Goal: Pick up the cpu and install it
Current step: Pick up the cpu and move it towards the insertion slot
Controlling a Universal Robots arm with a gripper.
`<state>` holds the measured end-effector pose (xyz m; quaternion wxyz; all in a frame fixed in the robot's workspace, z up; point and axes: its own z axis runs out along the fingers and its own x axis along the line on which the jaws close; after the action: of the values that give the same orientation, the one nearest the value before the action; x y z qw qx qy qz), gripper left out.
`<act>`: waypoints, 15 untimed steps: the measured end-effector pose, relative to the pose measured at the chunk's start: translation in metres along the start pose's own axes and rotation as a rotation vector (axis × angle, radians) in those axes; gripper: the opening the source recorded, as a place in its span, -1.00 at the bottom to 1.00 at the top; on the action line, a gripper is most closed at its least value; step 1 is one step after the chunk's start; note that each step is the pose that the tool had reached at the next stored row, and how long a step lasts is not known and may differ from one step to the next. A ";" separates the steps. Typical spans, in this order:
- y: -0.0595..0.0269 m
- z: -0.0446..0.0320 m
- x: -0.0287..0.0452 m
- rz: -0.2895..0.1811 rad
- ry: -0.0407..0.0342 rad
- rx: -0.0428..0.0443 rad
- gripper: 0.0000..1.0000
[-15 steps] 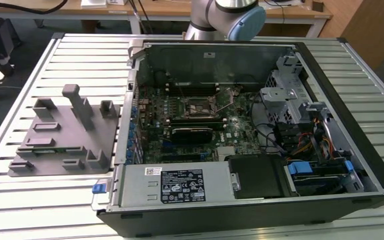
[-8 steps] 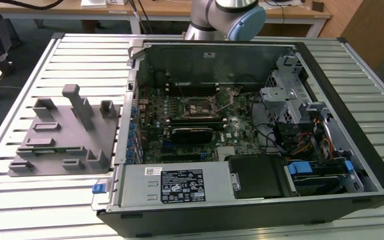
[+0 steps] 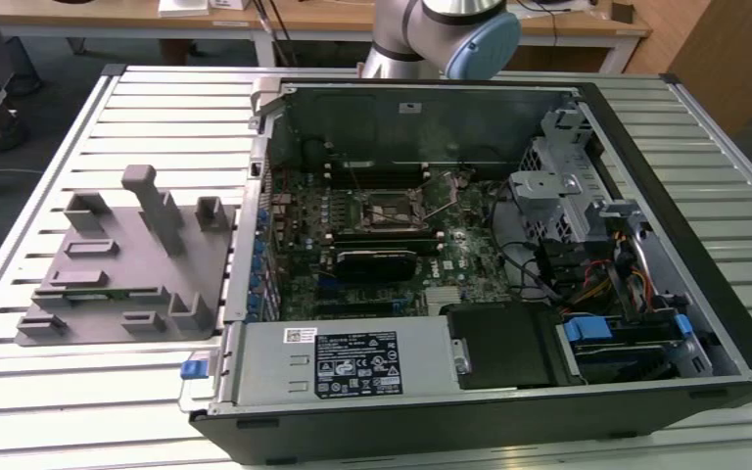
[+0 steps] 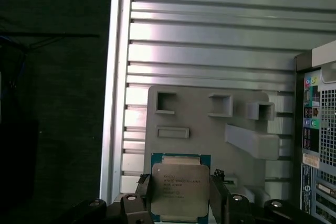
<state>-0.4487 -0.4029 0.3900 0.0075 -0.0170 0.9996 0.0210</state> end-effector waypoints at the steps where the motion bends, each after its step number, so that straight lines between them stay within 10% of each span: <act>1: 0.0001 -0.0014 0.0000 0.000 -0.0001 0.0000 0.06; 15: 0.0002 -0.0060 -0.0013 0.000 0.0002 0.0001 0.06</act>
<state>-0.4475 -0.4029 0.3960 0.0074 -0.0170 0.9996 0.0210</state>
